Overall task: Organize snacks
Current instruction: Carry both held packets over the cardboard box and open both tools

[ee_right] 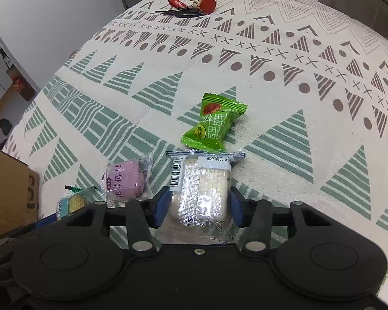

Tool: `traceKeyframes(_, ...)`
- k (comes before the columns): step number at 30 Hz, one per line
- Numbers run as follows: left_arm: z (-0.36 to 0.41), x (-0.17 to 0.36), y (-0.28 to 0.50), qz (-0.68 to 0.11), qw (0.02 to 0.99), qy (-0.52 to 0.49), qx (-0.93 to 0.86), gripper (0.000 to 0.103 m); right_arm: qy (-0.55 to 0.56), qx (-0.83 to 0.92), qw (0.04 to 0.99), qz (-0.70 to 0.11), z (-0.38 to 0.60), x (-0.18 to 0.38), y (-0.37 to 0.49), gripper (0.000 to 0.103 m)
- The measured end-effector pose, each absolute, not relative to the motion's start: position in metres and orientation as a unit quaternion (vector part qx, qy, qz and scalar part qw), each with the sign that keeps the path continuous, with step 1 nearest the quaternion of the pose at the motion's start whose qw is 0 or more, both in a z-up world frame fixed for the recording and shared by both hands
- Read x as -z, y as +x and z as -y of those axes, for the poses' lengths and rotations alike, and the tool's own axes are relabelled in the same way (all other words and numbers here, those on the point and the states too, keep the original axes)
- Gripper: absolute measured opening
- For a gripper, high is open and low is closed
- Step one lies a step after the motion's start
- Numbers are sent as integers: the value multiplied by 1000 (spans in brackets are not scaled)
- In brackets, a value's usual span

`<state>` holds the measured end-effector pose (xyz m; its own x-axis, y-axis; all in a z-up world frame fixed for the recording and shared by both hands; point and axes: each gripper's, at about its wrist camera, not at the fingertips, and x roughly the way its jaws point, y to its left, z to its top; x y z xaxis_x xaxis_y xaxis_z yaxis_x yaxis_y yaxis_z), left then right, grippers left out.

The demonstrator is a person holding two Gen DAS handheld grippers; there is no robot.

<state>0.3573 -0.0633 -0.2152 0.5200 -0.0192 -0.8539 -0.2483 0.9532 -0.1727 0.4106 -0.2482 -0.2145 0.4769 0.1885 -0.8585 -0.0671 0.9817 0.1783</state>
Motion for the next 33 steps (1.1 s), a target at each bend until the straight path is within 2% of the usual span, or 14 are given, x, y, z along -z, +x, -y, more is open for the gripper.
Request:
traceKeyframes(17,53,163,330,-438,881,-159,-83,48,143,-150,861,-465,254,174,389,45)
traceKeyframes(33,25,106,297,-389,900,-165,-103,48,150,-206,873,-415,231,131,362,45)
